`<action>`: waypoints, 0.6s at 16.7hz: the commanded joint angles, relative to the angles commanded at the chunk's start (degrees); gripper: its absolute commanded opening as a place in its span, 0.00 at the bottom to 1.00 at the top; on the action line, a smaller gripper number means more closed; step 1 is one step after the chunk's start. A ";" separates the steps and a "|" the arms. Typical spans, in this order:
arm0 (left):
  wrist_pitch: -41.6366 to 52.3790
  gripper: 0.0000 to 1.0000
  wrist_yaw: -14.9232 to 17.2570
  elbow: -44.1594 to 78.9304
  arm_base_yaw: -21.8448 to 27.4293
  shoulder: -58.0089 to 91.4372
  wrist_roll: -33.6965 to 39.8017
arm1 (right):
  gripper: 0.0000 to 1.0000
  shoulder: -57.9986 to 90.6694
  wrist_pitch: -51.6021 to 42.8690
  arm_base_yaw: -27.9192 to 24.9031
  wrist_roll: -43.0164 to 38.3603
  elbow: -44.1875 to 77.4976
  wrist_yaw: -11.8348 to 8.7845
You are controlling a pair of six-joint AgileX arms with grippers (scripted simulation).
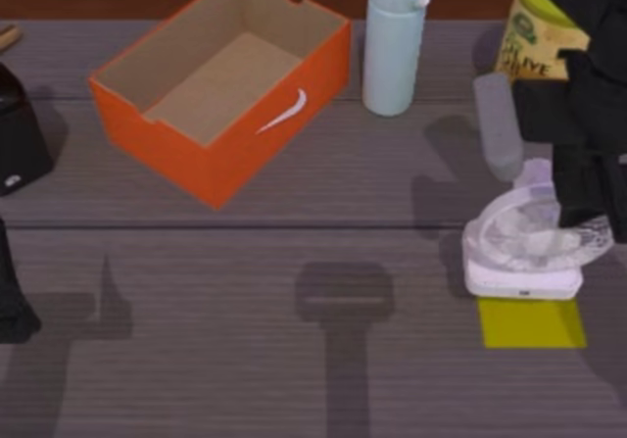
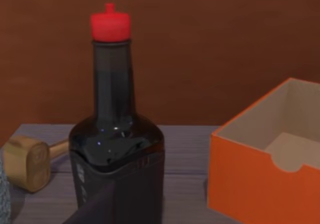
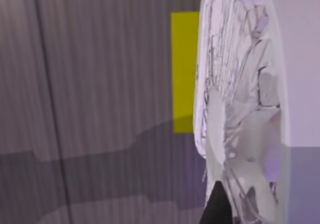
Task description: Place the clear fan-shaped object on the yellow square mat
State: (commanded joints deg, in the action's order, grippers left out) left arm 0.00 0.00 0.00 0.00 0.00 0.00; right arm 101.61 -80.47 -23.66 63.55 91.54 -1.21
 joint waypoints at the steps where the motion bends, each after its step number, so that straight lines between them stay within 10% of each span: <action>1: 0.00 1.00 0.00 0.00 0.00 0.00 0.00 | 0.00 -1.22 0.29 1.23 2.78 -1.52 -0.05; 10: 0.00 1.00 0.00 0.00 0.00 0.00 0.00 | 0.00 -3.57 1.08 3.44 7.70 -4.69 -0.16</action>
State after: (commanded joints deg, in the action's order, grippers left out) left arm 0.00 0.00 0.00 0.00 0.00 0.00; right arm 98.04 -79.39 -20.22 71.25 86.85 -1.37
